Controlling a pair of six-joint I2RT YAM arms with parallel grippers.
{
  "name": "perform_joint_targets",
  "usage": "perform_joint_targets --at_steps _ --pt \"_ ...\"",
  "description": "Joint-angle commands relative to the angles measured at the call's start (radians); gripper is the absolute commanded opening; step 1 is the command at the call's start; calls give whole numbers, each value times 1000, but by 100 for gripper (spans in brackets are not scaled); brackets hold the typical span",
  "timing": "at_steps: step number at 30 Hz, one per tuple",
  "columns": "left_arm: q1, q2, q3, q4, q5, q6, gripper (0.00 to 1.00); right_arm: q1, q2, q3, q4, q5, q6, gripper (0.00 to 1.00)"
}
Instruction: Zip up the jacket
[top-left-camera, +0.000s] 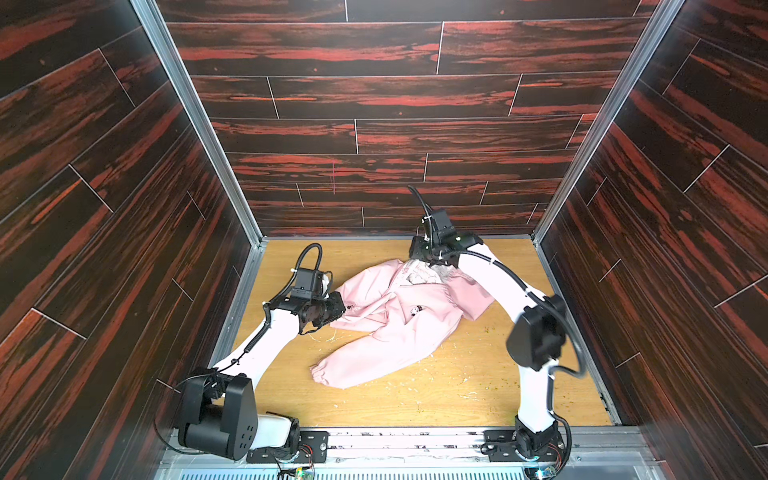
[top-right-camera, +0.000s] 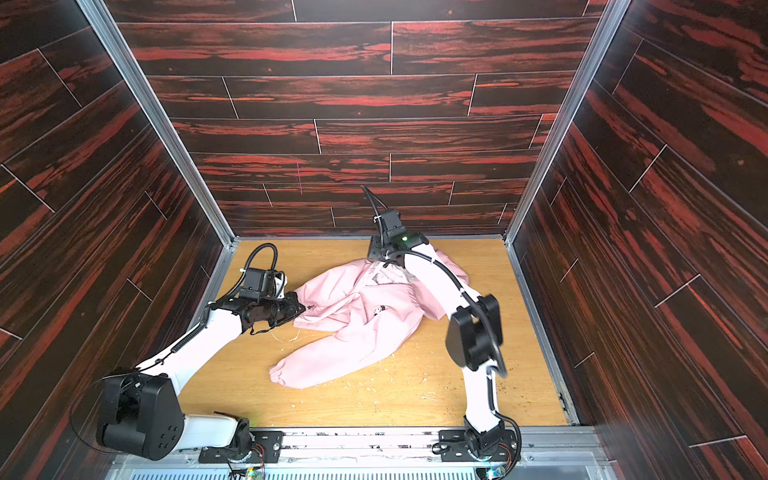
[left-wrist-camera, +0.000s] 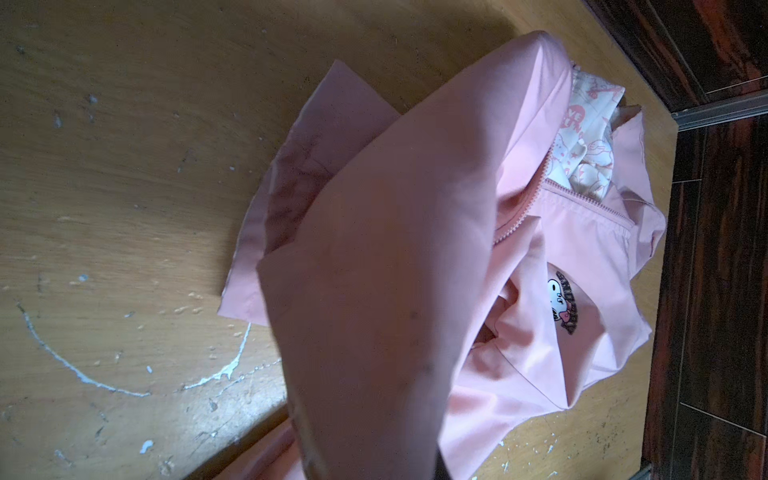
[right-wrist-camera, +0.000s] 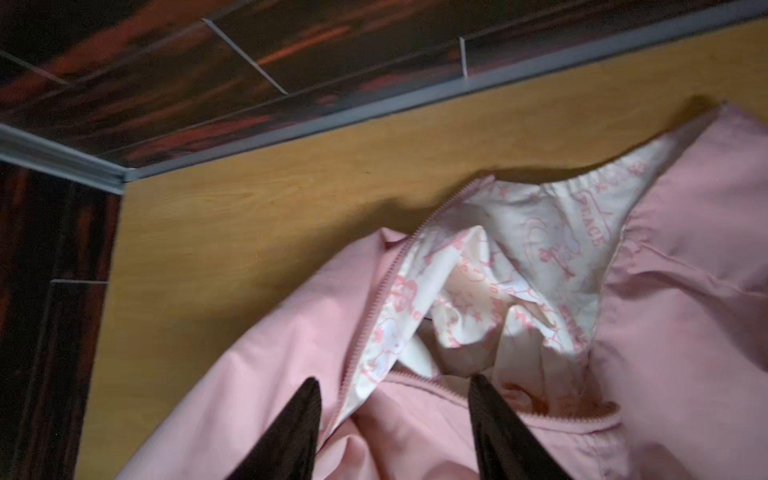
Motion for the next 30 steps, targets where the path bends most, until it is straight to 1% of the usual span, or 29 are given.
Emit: perform_joint_targets --at_steps 1,5,7,8,10,14,19,21,25,27,29,30 --pt "-1 -32 -16 -8 6 9 0 -42 181 188 -162 -39 61 58" --pt "0 -40 -16 -18 2 15 0 -58 386 472 -283 -60 59 57" --pt "-1 -44 -15 -21 2 14 0 -66 455 569 -313 -72 67 57" --pt "0 -44 -14 -24 2 14 0 -71 479 590 -314 -83 74 56" --pt "0 -45 -11 -33 0 13 0 -85 505 591 -295 -106 91 55" --pt "-1 -51 -8 -45 -3 10 0 -103 509 527 -225 -138 96 53" --pt "0 -56 -4 -66 -12 17 0 -115 521 522 -180 -177 97 42" --pt "-1 -55 -4 -70 -13 17 0 -120 525 522 -165 -197 95 35" --pt "-1 -51 -3 -72 -12 17 0 -127 530 523 -151 -229 84 15" --pt "-1 -47 0 -72 -13 19 0 -127 525 520 -149 -236 71 10" --pt "-1 -41 2 -70 -12 18 0 -128 516 505 -134 -248 63 3" --pt "-1 -38 6 -67 -11 19 0 -127 511 496 -127 -253 62 3"
